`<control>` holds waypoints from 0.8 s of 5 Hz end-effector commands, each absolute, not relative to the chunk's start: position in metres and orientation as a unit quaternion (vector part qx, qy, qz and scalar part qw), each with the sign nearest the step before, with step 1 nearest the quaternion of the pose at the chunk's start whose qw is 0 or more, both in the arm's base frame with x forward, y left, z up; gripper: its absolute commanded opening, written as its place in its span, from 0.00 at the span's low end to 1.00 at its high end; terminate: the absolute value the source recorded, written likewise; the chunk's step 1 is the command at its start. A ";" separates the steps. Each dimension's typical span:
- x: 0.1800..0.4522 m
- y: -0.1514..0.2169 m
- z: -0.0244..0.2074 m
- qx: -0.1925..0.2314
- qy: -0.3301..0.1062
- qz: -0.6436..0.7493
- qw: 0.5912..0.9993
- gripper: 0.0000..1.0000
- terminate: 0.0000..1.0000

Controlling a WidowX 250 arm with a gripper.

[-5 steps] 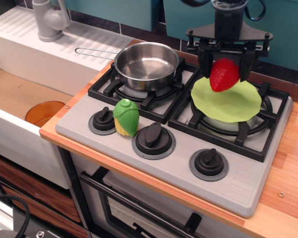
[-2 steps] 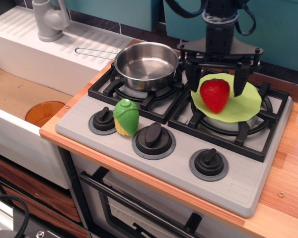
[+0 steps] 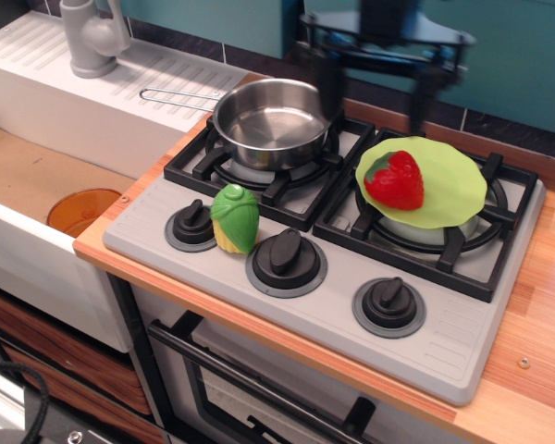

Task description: Put strawberry on plate and corncob in pot or pan on stove

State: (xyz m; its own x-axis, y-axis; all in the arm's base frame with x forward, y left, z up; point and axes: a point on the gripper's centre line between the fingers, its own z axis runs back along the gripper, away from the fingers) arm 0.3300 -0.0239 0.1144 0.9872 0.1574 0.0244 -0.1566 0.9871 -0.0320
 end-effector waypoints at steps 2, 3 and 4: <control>0.338 -0.022 0.145 -0.020 -0.058 0.080 0.995 1.00 0.00; 0.338 -0.022 0.145 -0.020 -0.058 0.080 0.995 1.00 0.00; 0.321 -0.001 0.153 0.002 -0.080 0.077 0.994 1.00 0.00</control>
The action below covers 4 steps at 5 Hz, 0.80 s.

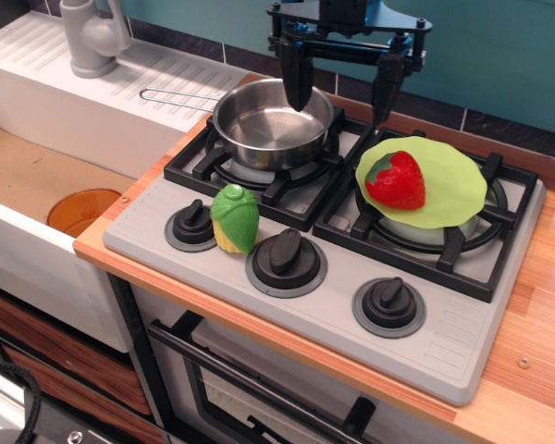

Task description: Put strawberry on plate and corncob in pot or pan on stove

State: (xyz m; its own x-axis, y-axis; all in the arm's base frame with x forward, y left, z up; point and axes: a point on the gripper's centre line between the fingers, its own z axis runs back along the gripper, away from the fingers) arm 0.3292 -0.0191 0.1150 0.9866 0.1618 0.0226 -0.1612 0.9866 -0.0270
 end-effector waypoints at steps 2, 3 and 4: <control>0.298 0.028 0.147 0.058 -0.159 0.081 0.982 1.00 0.00; 0.292 0.040 0.142 0.066 -0.181 0.082 0.978 1.00 0.00; 0.289 0.045 0.137 0.070 -0.185 0.093 0.976 1.00 0.00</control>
